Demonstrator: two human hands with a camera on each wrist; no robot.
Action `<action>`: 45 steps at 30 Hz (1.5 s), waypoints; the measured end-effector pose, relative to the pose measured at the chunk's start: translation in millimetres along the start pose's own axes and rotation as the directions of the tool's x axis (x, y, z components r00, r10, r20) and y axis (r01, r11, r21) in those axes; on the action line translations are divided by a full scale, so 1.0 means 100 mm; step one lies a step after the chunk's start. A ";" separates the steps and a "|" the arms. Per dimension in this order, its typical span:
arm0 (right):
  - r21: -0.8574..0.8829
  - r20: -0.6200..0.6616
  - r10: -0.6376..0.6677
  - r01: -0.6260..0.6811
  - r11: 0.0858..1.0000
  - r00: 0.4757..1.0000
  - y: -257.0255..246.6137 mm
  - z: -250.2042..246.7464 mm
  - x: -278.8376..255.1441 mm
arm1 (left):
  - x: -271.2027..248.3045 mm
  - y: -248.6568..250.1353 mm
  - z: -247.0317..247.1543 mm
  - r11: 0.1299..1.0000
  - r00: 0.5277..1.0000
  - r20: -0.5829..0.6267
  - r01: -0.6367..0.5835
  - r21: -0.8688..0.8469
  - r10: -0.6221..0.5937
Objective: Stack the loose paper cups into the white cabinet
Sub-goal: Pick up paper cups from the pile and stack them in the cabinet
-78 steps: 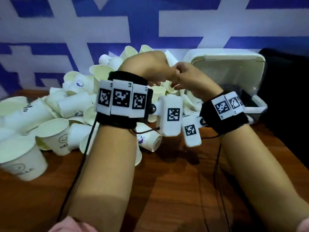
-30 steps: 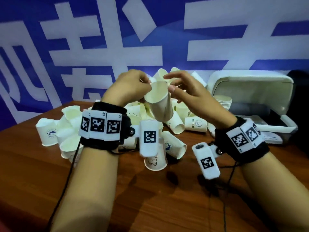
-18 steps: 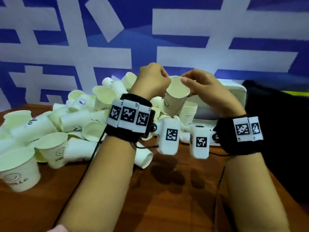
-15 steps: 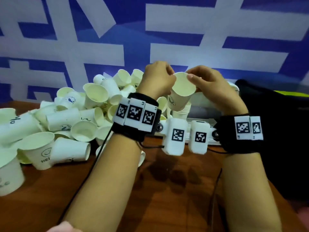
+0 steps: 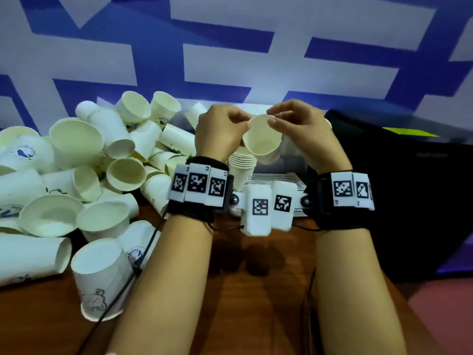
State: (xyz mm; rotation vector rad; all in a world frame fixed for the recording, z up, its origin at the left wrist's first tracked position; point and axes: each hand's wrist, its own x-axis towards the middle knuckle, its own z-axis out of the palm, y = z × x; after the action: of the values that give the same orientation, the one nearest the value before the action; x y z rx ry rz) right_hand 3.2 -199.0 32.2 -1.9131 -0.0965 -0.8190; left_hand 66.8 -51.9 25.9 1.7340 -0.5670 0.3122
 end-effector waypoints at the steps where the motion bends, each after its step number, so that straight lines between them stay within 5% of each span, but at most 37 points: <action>1: -0.005 -0.002 0.011 -0.011 1.000 1.000 0.02 0.02 0.01 | 0.03 -0.03 -0.01 1.000 1.000 0.000 -0.002 -0.008 0.002; 17: 0.139 -0.061 0.135 -0.125 0.982 0.989 0.44 0.25 0.11 | 0.25 -0.40 0.07 0.996 0.994 -0.066 -0.085 0.028 0.086; 27: 0.132 -0.108 0.143 -0.128 0.983 0.984 0.59 0.28 0.12 | 0.25 -0.49 0.13 0.974 0.991 -0.043 -0.114 0.195 0.124; 45: 0.136 -0.093 0.225 -0.212 0.968 0.970 0.64 0.32 0.13 | 0.26 -0.53 0.13 0.954 0.996 -0.019 -0.076 0.291 0.085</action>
State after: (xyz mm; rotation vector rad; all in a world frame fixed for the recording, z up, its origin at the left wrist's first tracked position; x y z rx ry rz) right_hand 55.5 -207.2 -17.8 -1.7225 0.1255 -0.7467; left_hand 115.7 -61.7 -8.7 1.9875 -0.5920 0.5001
